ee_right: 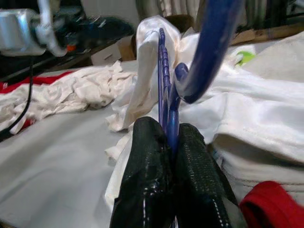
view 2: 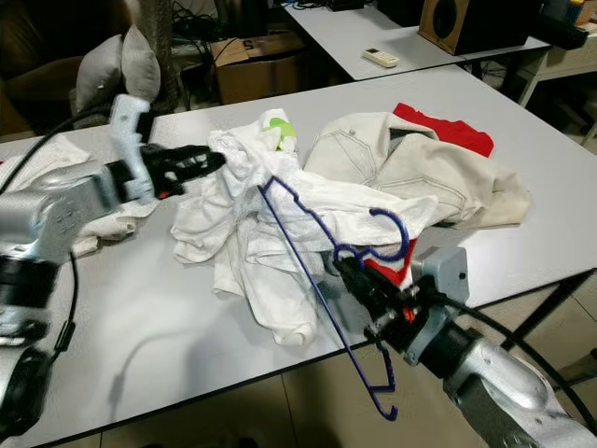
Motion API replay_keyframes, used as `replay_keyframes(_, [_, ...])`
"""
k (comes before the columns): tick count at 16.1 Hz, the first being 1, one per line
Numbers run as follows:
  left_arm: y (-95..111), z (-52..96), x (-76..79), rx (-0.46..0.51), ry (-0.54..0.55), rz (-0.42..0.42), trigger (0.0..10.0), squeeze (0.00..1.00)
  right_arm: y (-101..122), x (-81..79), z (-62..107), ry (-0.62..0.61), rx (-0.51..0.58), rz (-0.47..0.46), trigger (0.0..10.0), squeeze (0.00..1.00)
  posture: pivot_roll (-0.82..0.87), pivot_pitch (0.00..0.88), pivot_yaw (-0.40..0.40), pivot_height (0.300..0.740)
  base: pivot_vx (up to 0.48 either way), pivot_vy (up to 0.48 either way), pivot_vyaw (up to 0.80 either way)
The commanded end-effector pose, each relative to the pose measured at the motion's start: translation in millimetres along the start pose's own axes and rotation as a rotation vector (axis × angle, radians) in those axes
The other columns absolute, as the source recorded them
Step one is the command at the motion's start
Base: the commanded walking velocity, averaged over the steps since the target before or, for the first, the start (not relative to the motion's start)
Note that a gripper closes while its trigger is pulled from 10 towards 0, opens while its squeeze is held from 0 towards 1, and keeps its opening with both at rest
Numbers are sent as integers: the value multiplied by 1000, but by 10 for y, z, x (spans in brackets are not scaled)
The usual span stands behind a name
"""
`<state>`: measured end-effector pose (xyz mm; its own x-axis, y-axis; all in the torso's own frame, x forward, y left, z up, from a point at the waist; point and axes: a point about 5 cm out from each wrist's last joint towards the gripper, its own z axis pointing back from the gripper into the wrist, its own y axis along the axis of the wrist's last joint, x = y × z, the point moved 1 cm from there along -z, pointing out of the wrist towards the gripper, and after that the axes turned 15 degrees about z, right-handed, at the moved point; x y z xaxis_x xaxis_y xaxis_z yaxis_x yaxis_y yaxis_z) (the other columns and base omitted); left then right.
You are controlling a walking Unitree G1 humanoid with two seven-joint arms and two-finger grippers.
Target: Hang hanger
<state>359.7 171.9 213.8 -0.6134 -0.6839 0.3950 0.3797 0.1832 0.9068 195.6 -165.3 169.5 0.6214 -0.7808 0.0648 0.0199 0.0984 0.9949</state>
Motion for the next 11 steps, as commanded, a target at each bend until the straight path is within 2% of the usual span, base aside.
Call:
replay_keyframes(1, [19,72,31,-24,-32,-69,10000,863,37,14,-10,-12,22,7,10000,0,-67,0,88,740,0,0,0])
replay_keyframes(2, [-26,106,65,-63,-56,-146,10000,0,44,2,-20,-7,27,4,10000,0,-66,0,89,740,0,0,0])
replay_keyframes(5, [-204,135,213,-142,-140,-275,10000,0,47,-17,-41,-3,33,-1,10000,0,-62,0,88,740,0,0,0])
replay_keyframes(8, [-428,94,325,-168,-172,-344,10000,0,57,-41,-75,4,41,-7,10000,0,-61,0,89,740,0,0,0])
replay_keyframes(9, [-464,100,333,-176,-174,-353,10000,0,61,-47,-80,4,43,-7,10000,0,-61,0,90,740,0,0,0])
replay_keyframes(11, [-529,62,330,-94,-107,-310,10000,0,85,-79,-104,12,61,-24,10000,0,-61,0,91,740,0,0,0])
